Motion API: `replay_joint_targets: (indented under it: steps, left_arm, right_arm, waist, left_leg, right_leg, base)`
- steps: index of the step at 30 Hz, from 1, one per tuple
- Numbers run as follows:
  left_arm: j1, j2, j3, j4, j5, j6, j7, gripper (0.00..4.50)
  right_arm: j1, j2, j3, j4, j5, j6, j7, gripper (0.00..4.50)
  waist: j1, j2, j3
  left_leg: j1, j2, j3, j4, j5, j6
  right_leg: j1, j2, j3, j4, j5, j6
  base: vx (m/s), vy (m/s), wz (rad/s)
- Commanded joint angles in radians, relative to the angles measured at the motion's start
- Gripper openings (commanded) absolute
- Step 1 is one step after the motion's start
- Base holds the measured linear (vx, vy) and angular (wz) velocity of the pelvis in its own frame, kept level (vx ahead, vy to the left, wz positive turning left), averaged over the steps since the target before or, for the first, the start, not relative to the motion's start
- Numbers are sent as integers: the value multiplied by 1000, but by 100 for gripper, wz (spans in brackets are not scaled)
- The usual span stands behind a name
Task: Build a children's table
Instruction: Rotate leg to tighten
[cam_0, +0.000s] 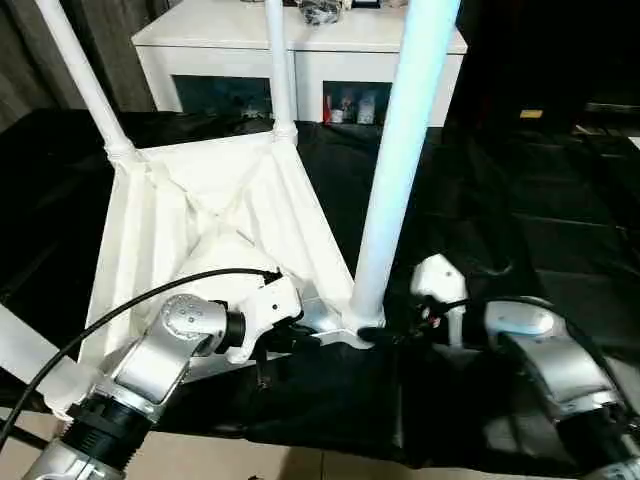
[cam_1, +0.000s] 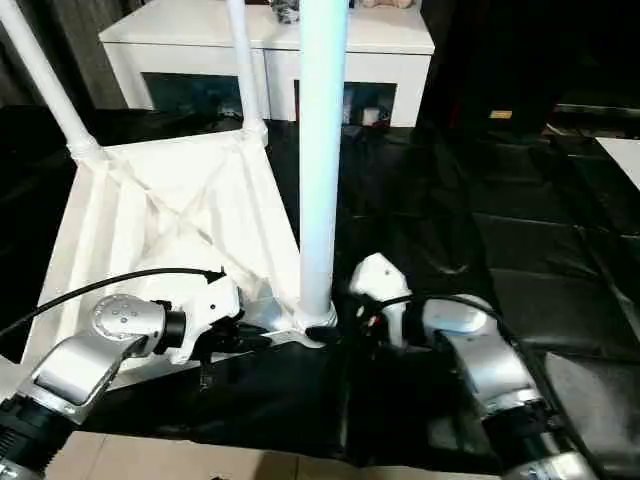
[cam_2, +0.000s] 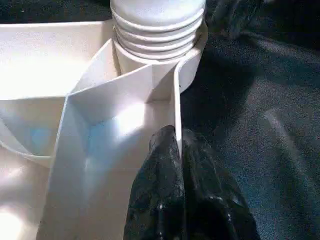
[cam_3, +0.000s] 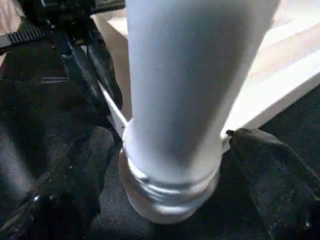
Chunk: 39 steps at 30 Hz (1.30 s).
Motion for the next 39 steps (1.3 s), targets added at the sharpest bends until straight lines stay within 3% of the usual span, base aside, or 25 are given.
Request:
replay_joint_targets:
  steps: [1,14,20,23,28,30,32,33,35,36,39]
  left_arm:
    - [16,8,-50,2,8,12,-43,0]
    - [13,29,-61,9,15,16,-61,0]
    - [11,25,-65,16,19,18,-60,0]
    - [0,-23,-53,63,35,28,14,0]
    - [-46,-141,-13,162,53,53,187,0]
    - [-85,-224,17,232,70,83,324,0]
    - [-102,-256,31,262,77,93,383,0]
    - [-108,-268,36,275,80,96,405,0]
    - [-134,-315,62,329,97,98,497,0]
    - [-142,-330,70,346,103,96,524,0]
    - [-153,-341,69,368,112,89,534,0]
  right_arm:
    - [-15,4,5,5,-9,-12,-1,410]
    - [-29,7,15,49,-15,-34,33,294]
    - [-27,50,-17,82,12,-29,-5,269]
    - [-4,107,-50,112,27,-33,-90,265]
    - [45,203,-65,128,-2,-34,-267,265]
    - [62,267,-65,140,-65,-25,-431,264]
    - [61,292,-67,153,-100,-24,-514,264]
    - [60,301,-69,159,-110,-23,-542,264]
    - [46,355,-94,195,-152,-4,-696,264]
    - [40,375,-102,208,-158,5,-735,264]
    - [24,398,-90,218,-167,-13,-746,264]
  waist:
    - [-2,-12,-52]
    - [-1,-13,-54]
    - [-3,-14,-53]
    - [-6,-14,-51]
    - [-8,-16,-41]
    - [-12,-15,-29]
    - [-16,-18,-27]
    - [-19,-19,-27]
    - [-23,-19,-26]
    - [-27,-16,-29]
    - [-33,-9,-34]
  left_leg:
    - [20,58,-16,-70,-102,90]
    - [21,57,-17,-68,-107,85]
    - [22,57,-17,-71,-129,75]
    - [22,57,-16,-73,-146,67]
    - [28,58,-20,-90,-268,-3]
    - [34,55,-24,-100,-371,-38]
    - [46,52,-30,-102,-439,-63]
    - [43,50,-33,-105,-445,-63]
    - [41,48,-36,-108,-453,-58]
    - [48,47,-37,-109,-460,-61]
    - [41,49,-39,-114,-448,-51]
  right_leg:
    - [34,-54,24,-49,79,-286]
    - [36,-54,23,-46,83,-291]
    - [35,-54,24,-48,61,-293]
    - [34,-55,25,-51,31,-290]
    - [28,-59,28,-73,-180,-240]
    - [19,-60,29,-90,-361,-185]
    - [10,-65,29,-107,-493,-140]
    - [11,-67,30,-111,-522,-116]
    - [7,-64,29,-116,-539,-93]
    - [2,-63,30,-118,-523,-96]
    - [11,-61,28,-111,-425,-110]
  base:
    - [0,0,0]
    - [0,0,0]
    - [0,0,0]
    - [0,0,0]
    - [0,0,0]
    - [0,0,0]
    - [0,0,0]
    - [0,0,0]
    - [0,0,0]
    - [0,0,0]
    - [0,0,0]
